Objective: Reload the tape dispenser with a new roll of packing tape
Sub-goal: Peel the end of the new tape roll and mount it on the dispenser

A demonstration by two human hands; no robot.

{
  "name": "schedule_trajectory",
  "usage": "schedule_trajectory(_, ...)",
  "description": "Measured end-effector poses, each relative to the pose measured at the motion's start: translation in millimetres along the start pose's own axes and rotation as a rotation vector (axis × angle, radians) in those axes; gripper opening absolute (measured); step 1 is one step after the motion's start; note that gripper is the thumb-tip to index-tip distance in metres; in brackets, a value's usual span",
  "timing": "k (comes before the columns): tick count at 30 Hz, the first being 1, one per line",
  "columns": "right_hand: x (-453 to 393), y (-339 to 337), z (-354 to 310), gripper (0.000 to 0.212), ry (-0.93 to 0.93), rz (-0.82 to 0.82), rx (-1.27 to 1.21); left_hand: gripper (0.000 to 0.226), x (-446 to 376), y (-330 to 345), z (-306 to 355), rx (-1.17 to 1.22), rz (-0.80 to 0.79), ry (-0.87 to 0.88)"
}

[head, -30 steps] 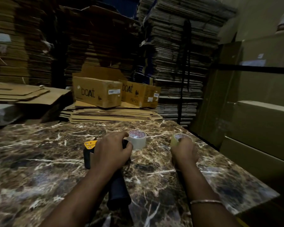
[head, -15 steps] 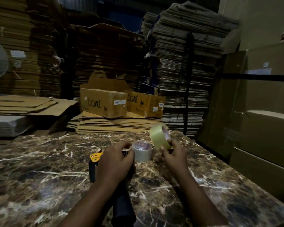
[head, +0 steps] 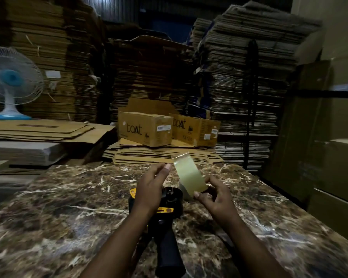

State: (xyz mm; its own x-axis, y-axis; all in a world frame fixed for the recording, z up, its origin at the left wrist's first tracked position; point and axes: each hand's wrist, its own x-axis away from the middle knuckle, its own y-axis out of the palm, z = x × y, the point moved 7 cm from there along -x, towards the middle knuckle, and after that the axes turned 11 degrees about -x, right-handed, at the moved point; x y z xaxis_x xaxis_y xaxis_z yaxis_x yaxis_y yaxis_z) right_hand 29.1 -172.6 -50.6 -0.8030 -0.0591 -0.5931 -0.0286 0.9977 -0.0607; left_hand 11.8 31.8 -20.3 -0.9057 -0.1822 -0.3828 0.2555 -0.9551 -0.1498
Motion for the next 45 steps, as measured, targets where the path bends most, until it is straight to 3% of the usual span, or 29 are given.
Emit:
schedule_trajectory(6, 2.9, 14.0, -6.9, 0.033, -0.087, -0.082, 0.092, 0.011, -5.6, 1.3, 0.6, 0.134, -0.058, -0.054)
schedule_trajectory(11, 2.4, 14.2, -5.6, 0.032, -0.141, -0.101, 0.132, 0.023, -11.3, -9.2, -6.4, 0.207, -0.010, -0.104)
schedule_trajectory(16, 2.7, 13.1, -12.2, 0.028, -0.250, -0.124, 0.211, 0.017, -15.5, -15.8, -6.1, 0.071, -0.019, -0.020)
schedule_trajectory(22, 4.1, 12.3, -13.9, 0.027, -0.227, -0.134, 0.201, 0.007, -15.4, -19.8, -8.2, -0.088, 0.016, 0.031)
schedule_trajectory(34, 5.4, 12.5, -19.7, 0.027, -0.231, -0.145, 0.207, 0.015, -13.2, -23.4, -6.0, -0.071, 0.094, 0.054)
schedule_trajectory(40, 8.3, 18.2, -33.3, 0.036, -0.430, -0.220, 0.410, 0.030, -14.2, -25.3, -4.3, 0.047, 0.015, 0.026)
schedule_trajectory(45, 9.5, 19.1, -33.7, 0.034, -0.482, -0.209, 0.539, 0.009, -11.9, -21.9, -0.2, -0.075, 0.037, 0.057)
